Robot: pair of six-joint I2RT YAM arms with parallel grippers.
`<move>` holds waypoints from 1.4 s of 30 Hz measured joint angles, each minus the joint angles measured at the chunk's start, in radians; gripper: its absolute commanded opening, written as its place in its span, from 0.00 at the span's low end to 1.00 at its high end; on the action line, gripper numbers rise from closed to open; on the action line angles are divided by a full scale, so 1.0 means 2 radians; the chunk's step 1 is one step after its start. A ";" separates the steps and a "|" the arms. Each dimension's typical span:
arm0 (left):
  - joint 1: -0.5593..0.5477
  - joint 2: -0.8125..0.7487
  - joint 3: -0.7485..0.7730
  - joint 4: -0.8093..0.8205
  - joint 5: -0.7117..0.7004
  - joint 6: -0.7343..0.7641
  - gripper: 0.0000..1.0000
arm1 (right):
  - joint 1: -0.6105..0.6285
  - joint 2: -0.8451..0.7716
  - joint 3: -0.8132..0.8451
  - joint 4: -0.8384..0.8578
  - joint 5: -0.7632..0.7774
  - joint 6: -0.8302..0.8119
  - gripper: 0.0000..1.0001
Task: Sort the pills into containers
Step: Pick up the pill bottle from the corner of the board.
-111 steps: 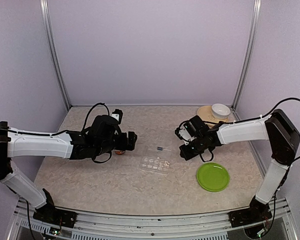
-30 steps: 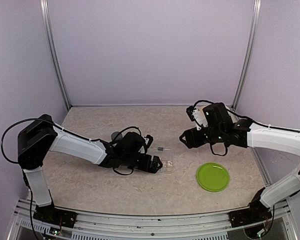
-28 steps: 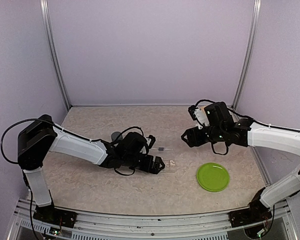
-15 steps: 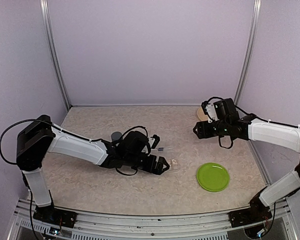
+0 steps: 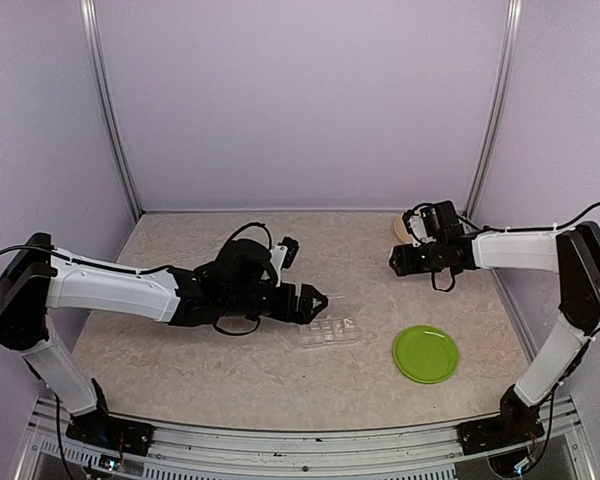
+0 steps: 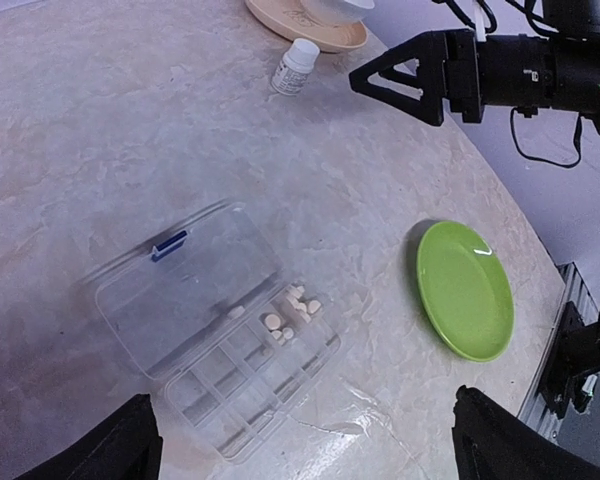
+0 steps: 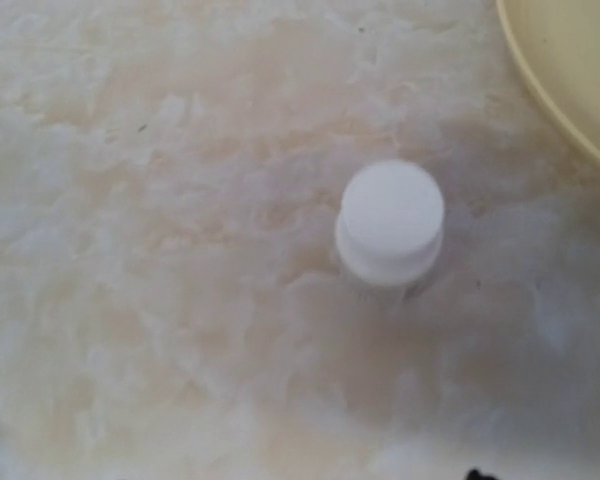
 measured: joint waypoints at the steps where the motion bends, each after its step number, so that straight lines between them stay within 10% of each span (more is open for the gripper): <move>1: 0.002 -0.003 -0.004 0.000 -0.003 0.000 0.99 | -0.001 0.008 0.006 0.003 0.000 -0.001 0.69; 21: 0.022 -0.057 -0.049 -0.002 -0.048 -0.002 0.99 | -0.011 0.142 0.118 0.025 0.039 -0.022 0.60; 35: 0.023 -0.057 -0.050 -0.002 -0.050 -0.004 0.99 | -0.025 0.168 0.132 0.025 0.042 -0.027 0.19; 42: 0.025 -0.057 -0.050 -0.002 -0.050 -0.004 0.99 | -0.025 0.164 0.130 0.025 0.021 -0.034 0.16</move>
